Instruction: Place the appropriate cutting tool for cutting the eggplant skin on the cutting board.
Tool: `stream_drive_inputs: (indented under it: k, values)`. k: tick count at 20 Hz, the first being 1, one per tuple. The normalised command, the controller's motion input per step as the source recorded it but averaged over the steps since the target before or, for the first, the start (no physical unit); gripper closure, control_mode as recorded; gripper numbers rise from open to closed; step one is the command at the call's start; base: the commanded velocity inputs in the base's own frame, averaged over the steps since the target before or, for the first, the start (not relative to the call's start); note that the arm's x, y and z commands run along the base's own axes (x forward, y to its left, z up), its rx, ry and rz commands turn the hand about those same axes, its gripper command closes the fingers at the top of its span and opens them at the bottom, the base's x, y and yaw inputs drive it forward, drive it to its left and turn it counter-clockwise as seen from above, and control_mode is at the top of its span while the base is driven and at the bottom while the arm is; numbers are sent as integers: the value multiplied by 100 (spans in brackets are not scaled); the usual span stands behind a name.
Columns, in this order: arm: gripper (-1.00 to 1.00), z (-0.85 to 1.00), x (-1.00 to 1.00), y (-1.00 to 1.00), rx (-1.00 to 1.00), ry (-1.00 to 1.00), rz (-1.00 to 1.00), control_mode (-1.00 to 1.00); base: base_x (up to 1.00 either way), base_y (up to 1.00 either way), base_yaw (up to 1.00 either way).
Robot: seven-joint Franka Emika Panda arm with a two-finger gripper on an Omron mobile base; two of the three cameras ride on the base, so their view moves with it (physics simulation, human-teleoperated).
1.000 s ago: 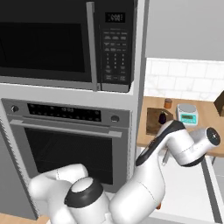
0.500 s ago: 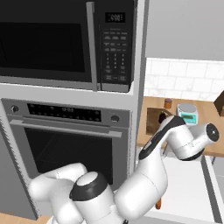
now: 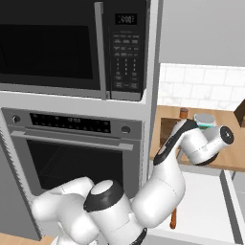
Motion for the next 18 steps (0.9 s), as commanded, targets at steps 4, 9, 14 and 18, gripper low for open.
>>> stream_drive_inputs:
  k: [4, 9, 14, 18]
  values:
    - [100, 0, 29, 18, 10, -2, 1, -100, 0, 0, 0]
    - [100, -2, 54, 6, 11, 0, 1, -100, 0, 0, 0]
    - [100, 0, 75, -8, 9, 0, 3, -100, 0, 0, 0]
    - [100, -2, 38, -5, 6, 0, 0, -100, 0, 0, 0]
